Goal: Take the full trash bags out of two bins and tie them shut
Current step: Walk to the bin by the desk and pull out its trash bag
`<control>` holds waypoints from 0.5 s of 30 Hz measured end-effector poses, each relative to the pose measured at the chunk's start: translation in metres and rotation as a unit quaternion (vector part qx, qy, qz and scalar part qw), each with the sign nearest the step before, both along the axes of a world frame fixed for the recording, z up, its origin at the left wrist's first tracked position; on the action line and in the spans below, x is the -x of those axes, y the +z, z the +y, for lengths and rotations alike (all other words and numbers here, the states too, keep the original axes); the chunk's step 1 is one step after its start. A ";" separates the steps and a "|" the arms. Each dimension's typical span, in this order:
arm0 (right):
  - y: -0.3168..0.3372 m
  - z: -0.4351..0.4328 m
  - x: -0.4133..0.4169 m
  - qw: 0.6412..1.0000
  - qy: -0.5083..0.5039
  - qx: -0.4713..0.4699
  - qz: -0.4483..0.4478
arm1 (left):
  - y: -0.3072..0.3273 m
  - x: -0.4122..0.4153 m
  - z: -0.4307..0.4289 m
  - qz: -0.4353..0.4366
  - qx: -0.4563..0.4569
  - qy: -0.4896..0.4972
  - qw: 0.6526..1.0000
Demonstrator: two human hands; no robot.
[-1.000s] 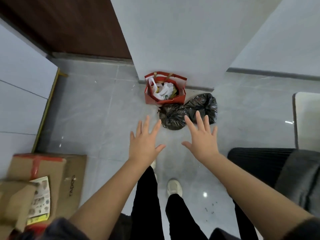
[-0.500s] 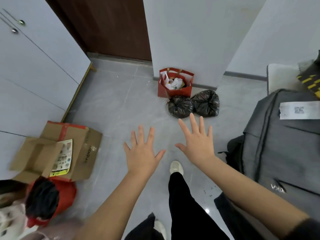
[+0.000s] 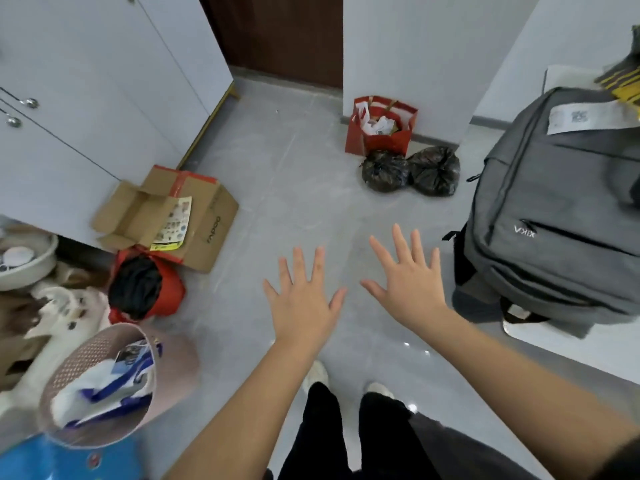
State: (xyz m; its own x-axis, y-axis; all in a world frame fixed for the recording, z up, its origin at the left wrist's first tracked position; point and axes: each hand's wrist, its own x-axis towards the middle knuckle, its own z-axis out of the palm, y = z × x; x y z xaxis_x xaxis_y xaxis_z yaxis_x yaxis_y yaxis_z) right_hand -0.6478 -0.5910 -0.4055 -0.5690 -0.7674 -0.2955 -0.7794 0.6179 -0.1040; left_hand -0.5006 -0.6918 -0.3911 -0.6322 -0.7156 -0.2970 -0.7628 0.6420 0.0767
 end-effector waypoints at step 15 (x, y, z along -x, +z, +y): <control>-0.004 0.228 -0.026 0.993 0.120 0.010 0.003 | -0.013 -0.057 0.256 -0.018 0.070 0.092 0.993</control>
State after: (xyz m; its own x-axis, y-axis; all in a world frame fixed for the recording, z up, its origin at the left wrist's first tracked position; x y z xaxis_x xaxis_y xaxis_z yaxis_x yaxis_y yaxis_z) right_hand -0.6223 -0.3628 -0.4092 -0.3704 -0.8869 -0.2761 -0.9044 0.4121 -0.1104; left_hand -0.4437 -0.4355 -0.4040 -0.4770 -0.8543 -0.2066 -0.8693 0.4933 -0.0328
